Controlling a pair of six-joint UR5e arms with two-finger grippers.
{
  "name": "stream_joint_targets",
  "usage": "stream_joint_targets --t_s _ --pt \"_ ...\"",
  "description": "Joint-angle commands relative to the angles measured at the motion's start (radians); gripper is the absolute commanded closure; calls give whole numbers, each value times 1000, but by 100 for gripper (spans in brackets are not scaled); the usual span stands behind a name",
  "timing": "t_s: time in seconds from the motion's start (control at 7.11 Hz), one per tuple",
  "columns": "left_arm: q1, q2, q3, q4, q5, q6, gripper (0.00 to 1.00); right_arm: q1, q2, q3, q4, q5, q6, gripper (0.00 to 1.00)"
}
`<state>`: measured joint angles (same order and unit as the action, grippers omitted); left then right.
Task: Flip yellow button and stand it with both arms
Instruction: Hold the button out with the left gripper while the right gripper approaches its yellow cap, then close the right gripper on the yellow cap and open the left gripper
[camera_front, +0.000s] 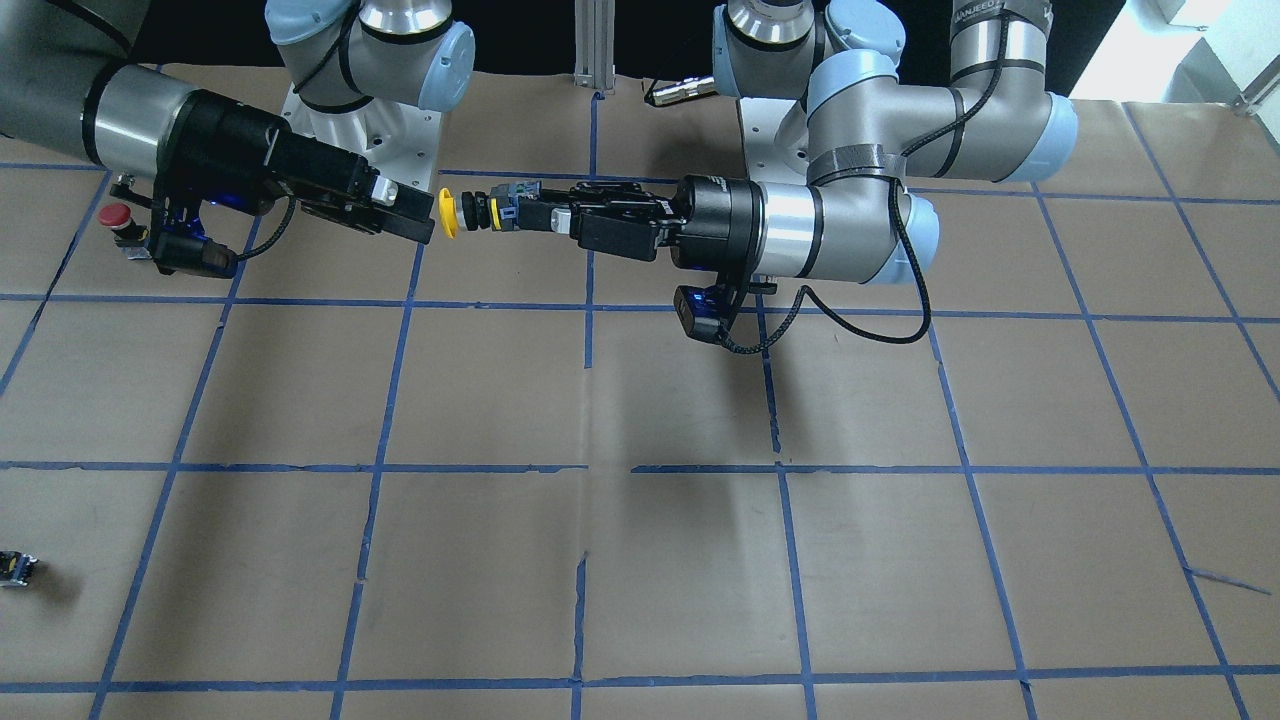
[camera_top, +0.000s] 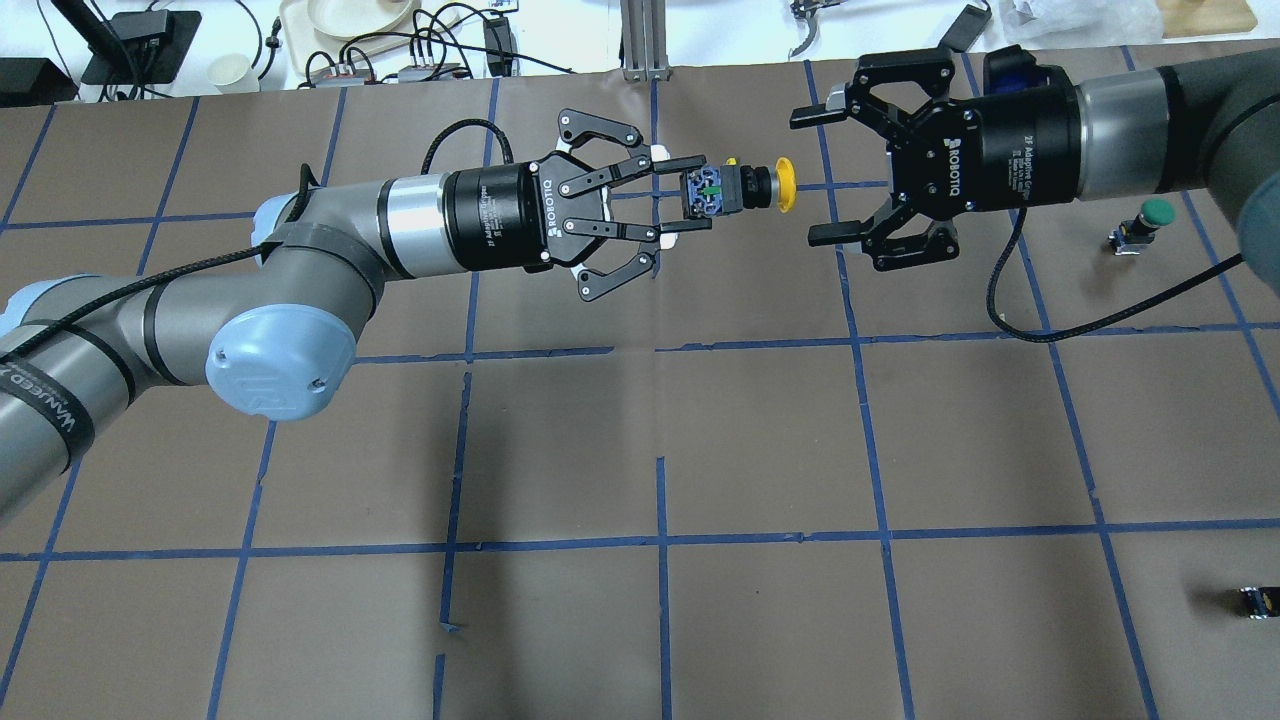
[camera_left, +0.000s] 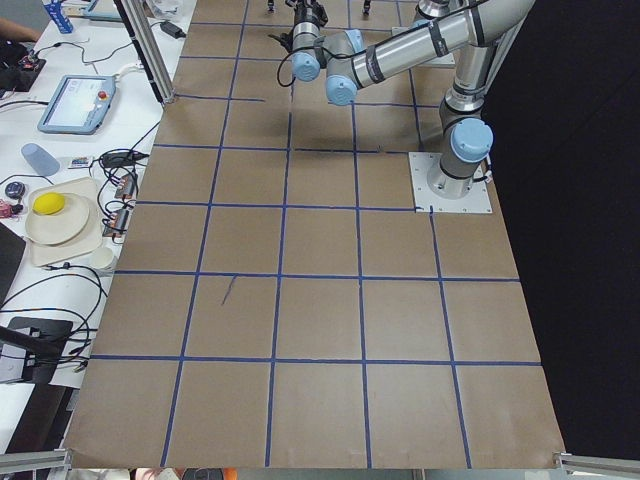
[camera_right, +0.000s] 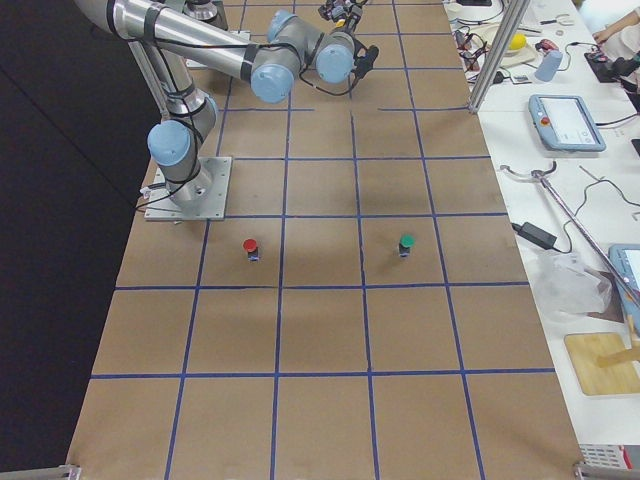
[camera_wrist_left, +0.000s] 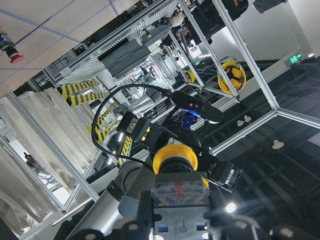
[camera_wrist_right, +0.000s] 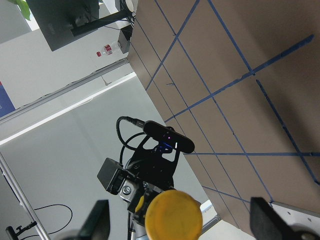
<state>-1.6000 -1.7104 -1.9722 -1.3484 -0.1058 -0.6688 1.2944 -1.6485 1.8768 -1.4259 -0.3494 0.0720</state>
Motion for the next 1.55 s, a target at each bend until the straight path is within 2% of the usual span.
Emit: stream_joint_targets --t_s 0.0,0.14,0.28,0.42,0.7,0.84,0.98,1.12,1.27,1.41 --pt "0 5 1 0 0 -12 99 13 -4 2 -1 3 0 7" --pt "0 5 1 0 0 -15 99 14 -4 -1 -2 4 -3 48" --pt "2 2 -1 0 0 -14 99 14 -4 -7 -2 4 -3 74" --pt "2 0 -1 0 0 -14 99 14 -5 -10 -2 4 -3 91" --pt "2 5 1 0 0 -15 98 14 -5 -11 -7 4 -3 93" --pt "3 5 1 0 0 -15 92 14 -7 -13 -8 6 -3 93" --pt "3 8 1 0 2 -17 42 14 -11 -16 -8 9 -3 93" --pt "5 17 3 -2 3 -23 1 14 -11 -22 -8 9 -1 93" --pt "3 18 4 17 3 -81 0 14 -11 -22 -8 9 -1 93" --pt "5 11 3 105 9 -160 0 11 -7 -31 -10 4 -1 92"
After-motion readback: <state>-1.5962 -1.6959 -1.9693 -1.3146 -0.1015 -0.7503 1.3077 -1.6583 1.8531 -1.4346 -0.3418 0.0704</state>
